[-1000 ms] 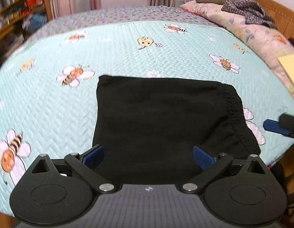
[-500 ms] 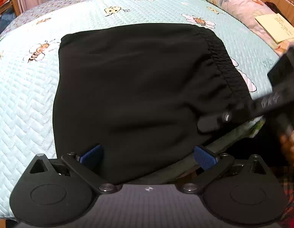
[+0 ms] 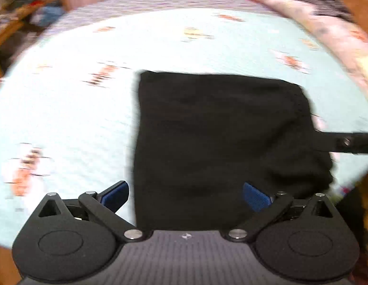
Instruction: Fold clothes
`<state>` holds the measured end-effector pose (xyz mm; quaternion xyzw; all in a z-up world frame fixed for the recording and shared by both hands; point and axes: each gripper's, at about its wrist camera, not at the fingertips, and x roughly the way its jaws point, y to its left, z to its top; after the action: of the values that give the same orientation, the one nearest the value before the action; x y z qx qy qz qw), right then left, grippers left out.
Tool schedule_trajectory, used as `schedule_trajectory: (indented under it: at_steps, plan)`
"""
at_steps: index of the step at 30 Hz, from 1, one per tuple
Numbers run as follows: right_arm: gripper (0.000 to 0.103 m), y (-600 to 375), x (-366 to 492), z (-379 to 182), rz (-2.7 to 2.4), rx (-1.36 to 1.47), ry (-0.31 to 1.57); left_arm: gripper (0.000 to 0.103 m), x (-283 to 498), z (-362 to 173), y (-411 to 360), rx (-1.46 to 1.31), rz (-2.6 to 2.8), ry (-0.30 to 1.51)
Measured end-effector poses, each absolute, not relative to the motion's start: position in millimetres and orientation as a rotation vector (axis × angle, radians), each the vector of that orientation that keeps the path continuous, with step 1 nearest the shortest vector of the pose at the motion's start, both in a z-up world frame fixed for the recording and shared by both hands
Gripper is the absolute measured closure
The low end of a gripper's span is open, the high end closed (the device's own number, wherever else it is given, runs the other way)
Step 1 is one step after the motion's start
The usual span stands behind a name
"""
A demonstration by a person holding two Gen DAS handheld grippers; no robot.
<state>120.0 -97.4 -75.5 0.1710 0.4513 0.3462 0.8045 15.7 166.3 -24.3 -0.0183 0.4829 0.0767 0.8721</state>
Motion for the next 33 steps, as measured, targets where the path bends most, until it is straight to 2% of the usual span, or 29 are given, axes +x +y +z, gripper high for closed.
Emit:
schedule_trajectory:
  at_steps: [3, 6, 13, 21, 33]
  plan:
    - [0.018, -74.1, 117.5, -49.1, 0.580, 0.186, 0.920, 0.001, 26.3, -10.1, 162.0, 0.043, 0.266, 1.006]
    - [0.014, -51.5, 117.9, -39.7, 0.526, 0.084, 0.979, 0.001, 39.1, -5.2, 153.1, 0.125, 0.326, 1.048]
    - [0.014, 5.6, 108.4, -27.1, 0.299, -0.270, 1.030, 0.002, 57.6, -13.6, 153.7, 0.052, 0.293, 1.208]
    - [0.014, 9.1, 108.4, -24.6, 0.331, -0.217, 1.114, 0.002, 58.0, -34.9, 165.9, -0.033, 0.297, 1.324]
    - [0.014, 14.5, 104.8, -15.5, 0.332, -0.208, 1.115, 0.002, 60.5, -31.3, 172.8, -0.075, 0.284, 1.297]
